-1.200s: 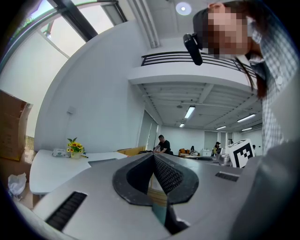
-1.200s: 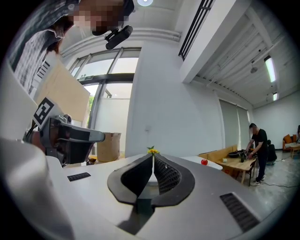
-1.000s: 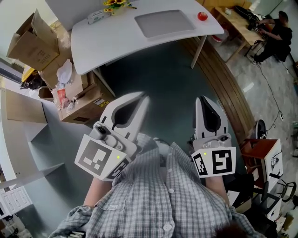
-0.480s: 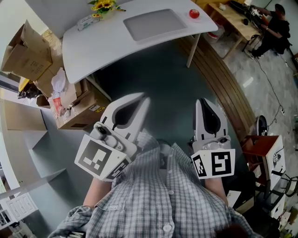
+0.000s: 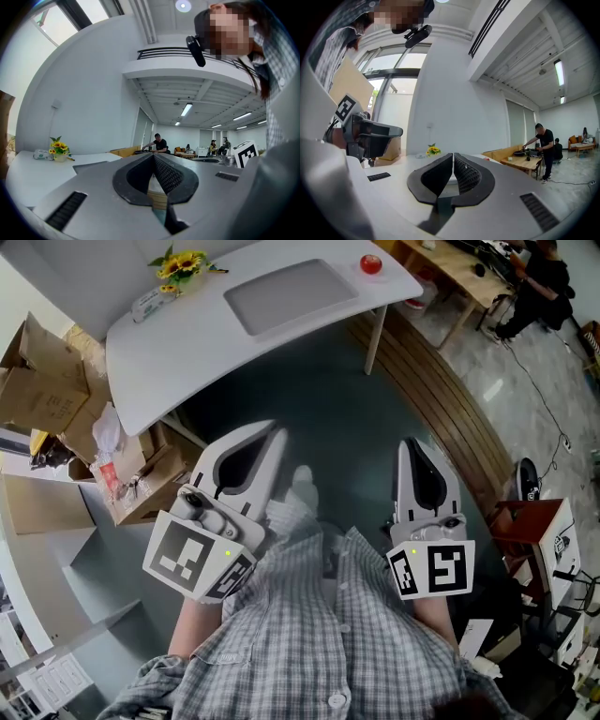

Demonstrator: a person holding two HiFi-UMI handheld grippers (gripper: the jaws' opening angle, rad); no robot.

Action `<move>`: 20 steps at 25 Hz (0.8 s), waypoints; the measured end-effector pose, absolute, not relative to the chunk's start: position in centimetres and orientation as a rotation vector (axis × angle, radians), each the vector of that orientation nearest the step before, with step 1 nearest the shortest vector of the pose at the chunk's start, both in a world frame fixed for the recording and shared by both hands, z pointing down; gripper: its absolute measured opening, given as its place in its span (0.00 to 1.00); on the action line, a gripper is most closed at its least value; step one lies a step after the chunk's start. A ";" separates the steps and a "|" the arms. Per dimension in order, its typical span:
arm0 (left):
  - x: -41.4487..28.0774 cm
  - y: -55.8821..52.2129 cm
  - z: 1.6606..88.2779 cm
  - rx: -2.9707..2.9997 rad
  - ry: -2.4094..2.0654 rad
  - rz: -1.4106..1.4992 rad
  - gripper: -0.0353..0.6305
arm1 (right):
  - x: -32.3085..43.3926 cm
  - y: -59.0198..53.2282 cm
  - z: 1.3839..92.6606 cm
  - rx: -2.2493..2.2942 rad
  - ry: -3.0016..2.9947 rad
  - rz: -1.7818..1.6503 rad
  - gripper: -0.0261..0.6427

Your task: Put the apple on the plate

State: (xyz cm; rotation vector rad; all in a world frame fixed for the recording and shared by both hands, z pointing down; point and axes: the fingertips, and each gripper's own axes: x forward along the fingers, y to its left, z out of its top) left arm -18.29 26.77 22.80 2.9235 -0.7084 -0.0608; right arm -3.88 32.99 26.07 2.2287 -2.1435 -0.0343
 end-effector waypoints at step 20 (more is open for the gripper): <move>-9.5 13.5 21.8 2.938 -0.467 -0.087 0.07 | 2.8 21.4 24.5 2.308 -1.968 -0.057 0.08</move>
